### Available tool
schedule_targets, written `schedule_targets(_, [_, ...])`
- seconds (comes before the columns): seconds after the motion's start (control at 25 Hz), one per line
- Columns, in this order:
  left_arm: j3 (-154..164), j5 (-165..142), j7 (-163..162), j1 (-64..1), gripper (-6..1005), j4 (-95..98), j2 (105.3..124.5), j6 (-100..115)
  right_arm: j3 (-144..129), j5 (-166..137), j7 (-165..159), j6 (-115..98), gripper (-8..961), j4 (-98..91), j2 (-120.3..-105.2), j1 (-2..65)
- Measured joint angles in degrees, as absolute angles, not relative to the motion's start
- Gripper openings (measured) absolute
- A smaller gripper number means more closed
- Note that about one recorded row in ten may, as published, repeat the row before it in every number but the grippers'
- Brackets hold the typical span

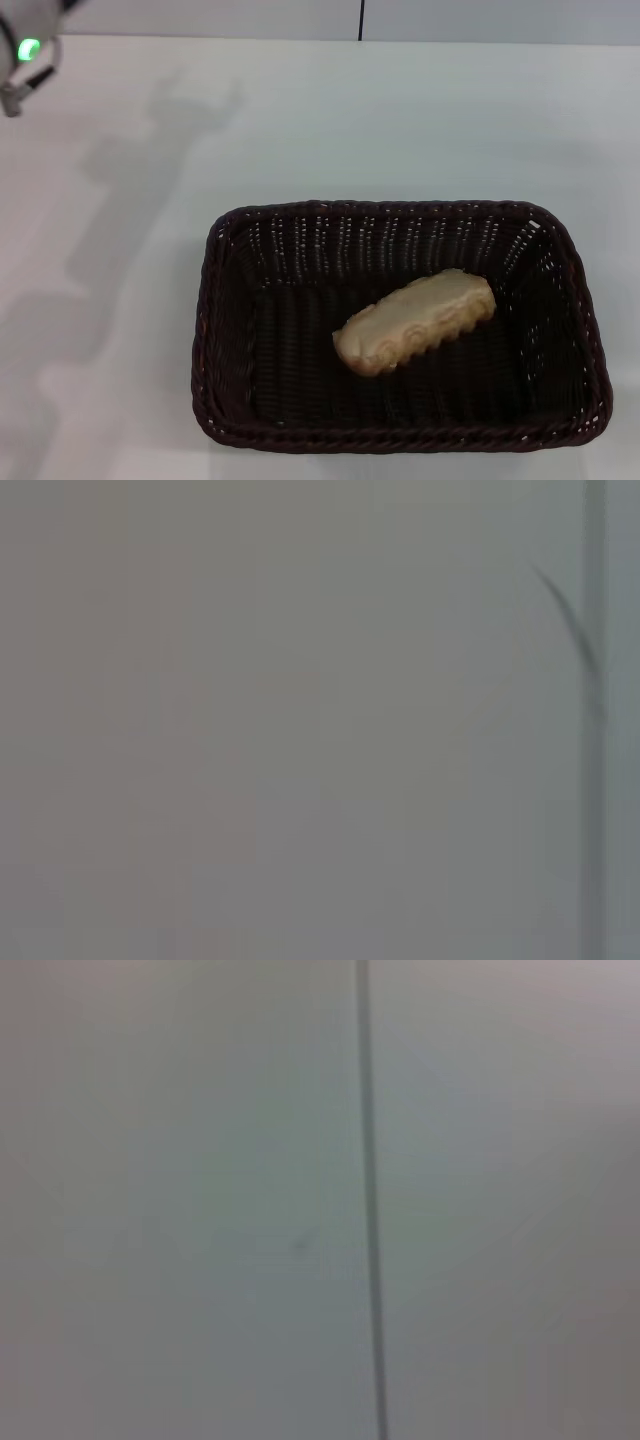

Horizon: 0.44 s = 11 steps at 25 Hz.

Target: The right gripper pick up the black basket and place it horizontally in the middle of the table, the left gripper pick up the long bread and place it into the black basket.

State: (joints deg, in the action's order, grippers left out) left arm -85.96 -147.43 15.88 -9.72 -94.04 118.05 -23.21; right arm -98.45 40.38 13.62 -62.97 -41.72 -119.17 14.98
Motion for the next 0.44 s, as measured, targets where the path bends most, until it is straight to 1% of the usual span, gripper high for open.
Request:
schedule_targets(0.04, [-85.7,-146.3,17.2,-8.5,871,-92.9,118.05,-18.2,-98.5,41.1,13.4,-63.3,216,-41.6,-119.19,14.8])
schedule_targets(0.08, [-83.5,-144.4,18.1,-5.0,871,-88.3,118.02,-1.0,-98.5,41.8,12.3,-64.1,216,-40.9,-119.24,14.5])
schedule_targets(0.12, [-82.2,-144.4,17.3,-3.9,871,-85.8,117.94,5.7,-98.5,41.8,12.3,-64.1,216,-40.9,-119.24,14.5])
schedule_targets(0.16, [-81.5,-144.5,16.9,-3.4,871,-84.5,117.92,9.5,-98.5,42.0,10.8,-64.9,216,-39.7,-119.25,14.4])
schedule_targets(0.24, [-81.5,-144.5,16.9,-3.4,871,-84.5,117.92,9.5,-98.5,42.0,9.9,-65.3,216,-39.0,-119.26,14.4])
schedule_targets(0.28, [-78.9,-147.1,14.0,-1.9,871,-78.7,117.46,23.2,-98.6,42.0,8.4,-65.6,216,-38.1,-119.27,14.4])
schedule_targets(0.32, [-77.7,-150.7,10.2,-1.7,871,-74.5,117.13,30.9,-98.6,42.0,8.4,-65.6,216,-38.1,-119.27,14.4])
schedule_targets(0.36, [-77.7,-150.7,10.2,-1.7,871,-74.5,117.13,30.9,-98.7,42.1,8.1,-65.6,216,-37.9,-119.27,14.4])
schedule_targets(0.4, [-77.0,-154.8,5.8,-1.6,871,-70.0,116.91,37.9,-98.7,42.1,7.9,-65.7,216,-37.6,-119.27,14.4])
schedule_targets(0.44, [-77.0,-154.8,5.8,-1.6,871,-70.0,116.91,37.9,-98.8,42.1,7.8,-65.7,216,-37.3,-119.27,14.5])
